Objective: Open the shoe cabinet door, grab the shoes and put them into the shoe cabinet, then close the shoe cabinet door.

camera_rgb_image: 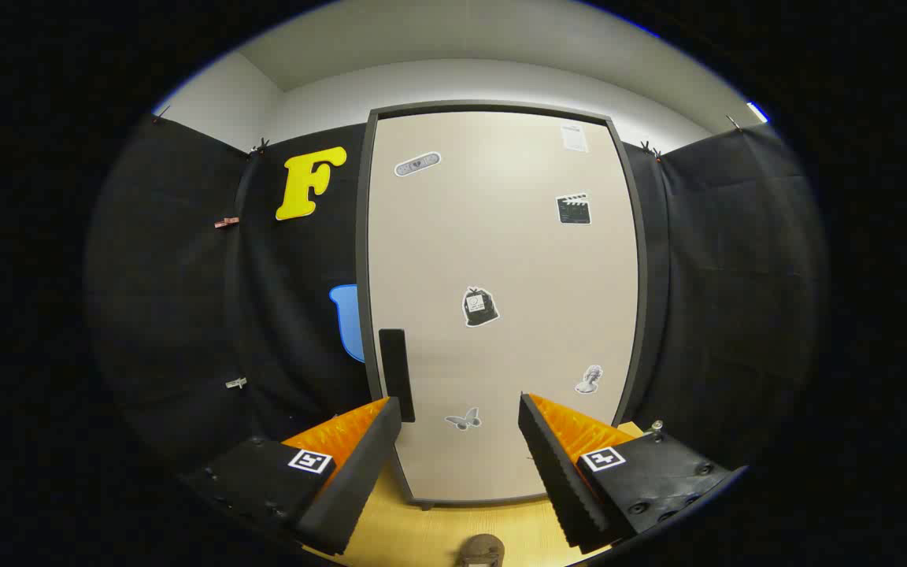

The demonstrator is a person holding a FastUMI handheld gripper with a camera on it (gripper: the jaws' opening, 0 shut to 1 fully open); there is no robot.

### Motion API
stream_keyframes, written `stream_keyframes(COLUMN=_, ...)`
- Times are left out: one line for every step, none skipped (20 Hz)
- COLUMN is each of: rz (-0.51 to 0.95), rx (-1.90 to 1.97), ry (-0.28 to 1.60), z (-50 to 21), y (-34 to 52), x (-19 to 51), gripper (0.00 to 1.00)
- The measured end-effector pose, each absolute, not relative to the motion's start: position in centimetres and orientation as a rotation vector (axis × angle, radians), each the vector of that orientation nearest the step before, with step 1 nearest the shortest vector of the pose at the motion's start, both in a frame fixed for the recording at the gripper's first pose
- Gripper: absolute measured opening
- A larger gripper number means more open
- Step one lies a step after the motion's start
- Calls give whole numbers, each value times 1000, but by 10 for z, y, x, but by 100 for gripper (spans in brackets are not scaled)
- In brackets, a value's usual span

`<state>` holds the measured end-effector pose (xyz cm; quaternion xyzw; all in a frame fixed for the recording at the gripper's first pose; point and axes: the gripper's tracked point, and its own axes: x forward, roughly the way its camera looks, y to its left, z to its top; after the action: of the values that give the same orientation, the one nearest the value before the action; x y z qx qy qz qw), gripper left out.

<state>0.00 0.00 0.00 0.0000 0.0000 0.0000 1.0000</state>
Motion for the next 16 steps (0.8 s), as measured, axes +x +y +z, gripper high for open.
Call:
stream_keyframes(rz=-1, rx=-1, ry=-1, z=1, y=0, x=1, gripper=98)
stream_keyframes(rz=-2, rx=-1, ry=-2, z=0, y=1, x=-1, gripper=98)
stream_keyframes(rz=-1, rx=0, ry=-3, z=1, y=1, x=-1, gripper=98)
stream_keyframes(rz=-1, rx=3, ry=-5, z=1, y=2, x=-1, gripper=99)
stream_keyframes(rz=-1, rx=4, ry=-6, z=2, y=2, x=0, gripper=98)
stream_keyframes(rz=0, rx=3, ry=-6, z=1, y=4, x=1, gripper=98)
stream_keyframes(rz=0, rx=3, ry=-4, z=0, y=5, x=1, gripper=98)
stream_keyframes(rz=0, rx=4, ry=-2, z=0, y=5, x=2, gripper=98)
stream_keyframes(rz=0, rx=6, ry=1, z=0, y=6, x=3, gripper=98)
stream_keyframes(rz=0, rx=9, ry=2, z=-1, y=6, x=3, gripper=98)
stream_keyframes(rz=0, rx=12, ry=3, z=-1, y=5, x=4, gripper=98)
stream_keyframes(rz=1, rx=15, ry=4, z=-1, y=6, x=4, gripper=98)
stream_keyframes(rz=0, rx=17, ry=7, z=-2, y=6, x=5, gripper=98)
stream_keyframes(rz=4, rx=18, ry=10, z=-3, y=7, x=6, gripper=98)
stream_keyframes(rz=11, rx=19, ry=11, z=-3, y=10, x=8, gripper=98)
stream_keyframes(rz=16, rx=21, ry=11, z=-4, y=13, x=11, gripper=99)
